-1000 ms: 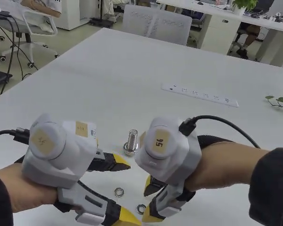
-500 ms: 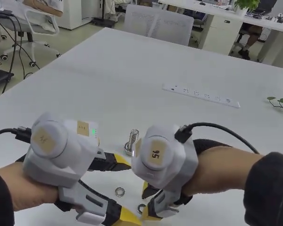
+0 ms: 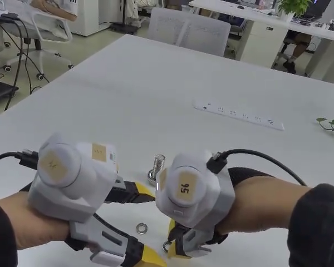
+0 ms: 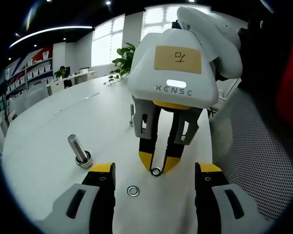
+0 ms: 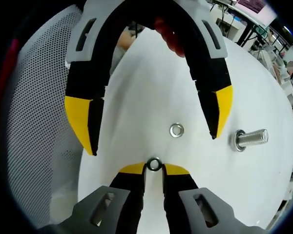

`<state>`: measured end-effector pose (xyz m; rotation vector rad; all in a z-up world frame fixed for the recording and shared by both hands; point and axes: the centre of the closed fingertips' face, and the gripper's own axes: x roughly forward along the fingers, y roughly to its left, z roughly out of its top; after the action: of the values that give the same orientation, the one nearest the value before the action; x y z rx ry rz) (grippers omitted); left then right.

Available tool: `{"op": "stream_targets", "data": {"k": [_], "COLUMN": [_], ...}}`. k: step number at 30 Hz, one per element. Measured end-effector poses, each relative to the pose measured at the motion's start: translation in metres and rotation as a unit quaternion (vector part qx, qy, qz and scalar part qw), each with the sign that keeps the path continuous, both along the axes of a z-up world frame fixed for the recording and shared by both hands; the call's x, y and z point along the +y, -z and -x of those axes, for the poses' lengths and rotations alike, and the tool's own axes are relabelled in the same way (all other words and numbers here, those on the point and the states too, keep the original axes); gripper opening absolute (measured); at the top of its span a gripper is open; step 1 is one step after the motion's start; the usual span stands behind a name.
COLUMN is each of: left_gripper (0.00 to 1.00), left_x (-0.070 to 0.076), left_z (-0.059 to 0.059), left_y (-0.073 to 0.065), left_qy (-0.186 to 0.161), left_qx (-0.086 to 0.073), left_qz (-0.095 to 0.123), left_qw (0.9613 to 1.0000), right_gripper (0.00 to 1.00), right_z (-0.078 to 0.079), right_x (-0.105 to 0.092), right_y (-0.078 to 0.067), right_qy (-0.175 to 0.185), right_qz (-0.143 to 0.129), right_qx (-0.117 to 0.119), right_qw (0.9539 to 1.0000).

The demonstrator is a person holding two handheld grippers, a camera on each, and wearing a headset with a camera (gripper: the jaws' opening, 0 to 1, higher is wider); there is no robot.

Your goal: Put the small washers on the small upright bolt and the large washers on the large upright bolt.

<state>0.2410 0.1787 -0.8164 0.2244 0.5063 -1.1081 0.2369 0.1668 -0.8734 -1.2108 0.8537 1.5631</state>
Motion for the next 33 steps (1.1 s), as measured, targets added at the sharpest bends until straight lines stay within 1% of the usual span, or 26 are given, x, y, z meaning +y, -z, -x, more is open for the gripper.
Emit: {"op": "stream_targets", "data": {"k": [7,16,20,25,33], "left_gripper": [0.65,0.65,0.65,0.65,0.65], "left_x": [-0.001,-0.002,-0.002,-0.003,-0.004], "left_z": [0.001,0.001,0.0,0.0,-0.001], "left_y": [0.0,-0.001,-0.001,0.0,0.001], "left_qy": [0.0,0.001,0.001,0.002,0.005], "left_qx": [0.0,0.002,0.002,0.002,0.004], "left_qz": [0.0,0.001,0.002,0.002,0.002], "left_qw": [1.0,1.0,1.0,1.0,1.0], "right_gripper": [0.14,0.13,0.13,0.13,0.13], "right_z": [-0.001,-0.002,-0.004,-0.009,-0.014], "right_x": [-0.001,-0.004,-0.009,-0.019,-0.033], "right_y": [0.0,0.0,0.0,0.0,-0.001], "right_qy": [0.001,0.016,0.026,0.034,0.054], "right_qz": [0.002,0.0,0.001,0.008,0.01], "right_qx": [0.002,0.006,0.01,0.005,0.006], "right_qw": [1.0,0.9999,0.9996,0.9994,0.9985]}}
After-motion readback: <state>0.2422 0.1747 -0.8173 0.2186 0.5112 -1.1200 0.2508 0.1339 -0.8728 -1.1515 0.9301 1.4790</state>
